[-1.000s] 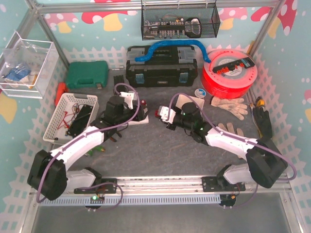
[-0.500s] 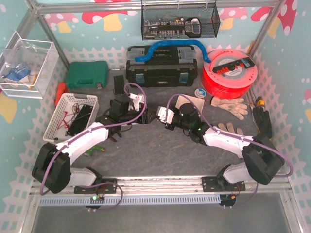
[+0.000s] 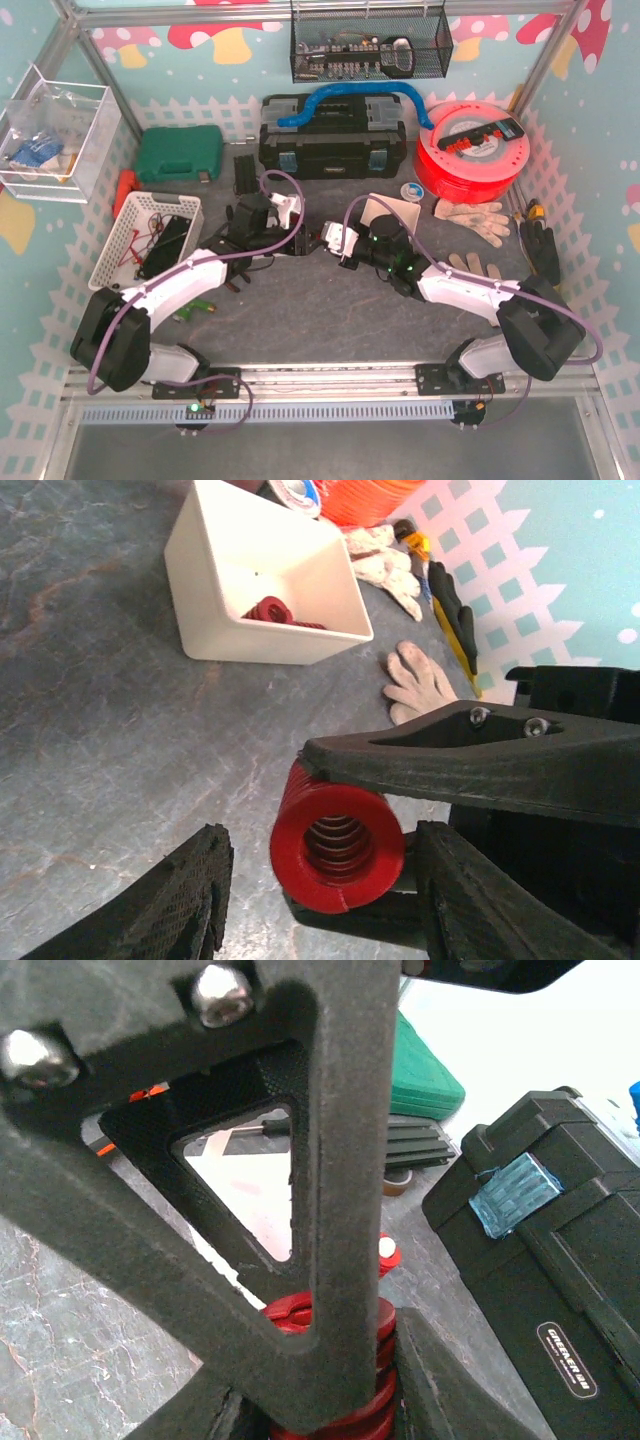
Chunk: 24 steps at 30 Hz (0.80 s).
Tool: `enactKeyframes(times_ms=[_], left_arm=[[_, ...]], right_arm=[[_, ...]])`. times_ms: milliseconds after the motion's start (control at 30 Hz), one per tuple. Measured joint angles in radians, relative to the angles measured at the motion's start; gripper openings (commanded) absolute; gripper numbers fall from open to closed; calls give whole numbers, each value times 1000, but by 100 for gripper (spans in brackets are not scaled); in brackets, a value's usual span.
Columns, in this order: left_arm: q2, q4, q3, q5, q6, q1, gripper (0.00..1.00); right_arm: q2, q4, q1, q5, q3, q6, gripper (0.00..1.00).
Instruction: Install the large spring
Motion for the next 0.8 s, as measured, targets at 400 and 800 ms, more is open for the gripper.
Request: enactKeyframes(times_ms=[400,800], left_arm=[[16,7,10,36,-22,3,15],[16,-43,10,6,-18,12,0]], right_arm=[[13,12,11,-7,0,-7,5],[9,19,18,64,-29,76,67]])
